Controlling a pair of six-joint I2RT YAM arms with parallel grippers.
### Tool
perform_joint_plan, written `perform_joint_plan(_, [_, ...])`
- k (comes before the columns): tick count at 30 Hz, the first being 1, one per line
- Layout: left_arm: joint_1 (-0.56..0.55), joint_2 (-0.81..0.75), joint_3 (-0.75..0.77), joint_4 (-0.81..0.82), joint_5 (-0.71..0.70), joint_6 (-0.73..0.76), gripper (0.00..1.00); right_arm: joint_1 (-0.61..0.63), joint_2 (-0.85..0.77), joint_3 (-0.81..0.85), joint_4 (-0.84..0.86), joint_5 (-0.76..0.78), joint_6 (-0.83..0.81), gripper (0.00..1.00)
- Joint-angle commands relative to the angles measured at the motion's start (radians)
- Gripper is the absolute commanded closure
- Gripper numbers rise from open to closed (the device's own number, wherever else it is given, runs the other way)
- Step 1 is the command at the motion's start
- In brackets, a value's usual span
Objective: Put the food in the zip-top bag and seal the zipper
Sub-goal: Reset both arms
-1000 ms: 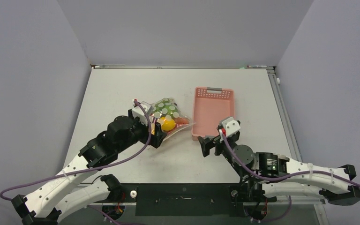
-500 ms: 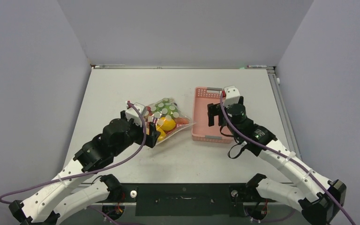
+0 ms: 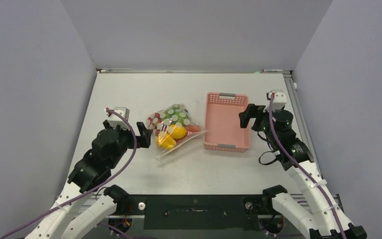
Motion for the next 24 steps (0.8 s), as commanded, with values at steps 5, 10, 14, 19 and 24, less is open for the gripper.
perform_joint_plan(5, [0.051, -0.031, -0.01, 0.067, 0.085, -0.048, 0.04, 0.049, -0.191, -0.091, 0.103, 0.004, -0.025, 0.1])
perform_joint_plan(10, [0.051, -0.067, -0.025, 0.096, 0.104, -0.043, 0.04, 0.098, -0.272, -0.146, 0.157, 0.069, -0.032, 0.1])
perform_joint_plan(14, [0.051, -0.089, -0.032, 0.092, 0.099, -0.021, 0.04, 0.108, -0.298, -0.142, 0.158, 0.066, -0.032, 0.1])
perform_joint_plan(19, [0.051, -0.125, -0.035, 0.084, 0.094, -0.008, 0.04, 0.132, -0.342, -0.151, 0.149, 0.092, -0.043, 0.1])
perform_joint_plan(24, [0.051, -0.16, -0.044, 0.093, 0.098, 0.0, 0.04, 0.149, -0.375, -0.153, 0.134, 0.106, -0.06, 0.1])
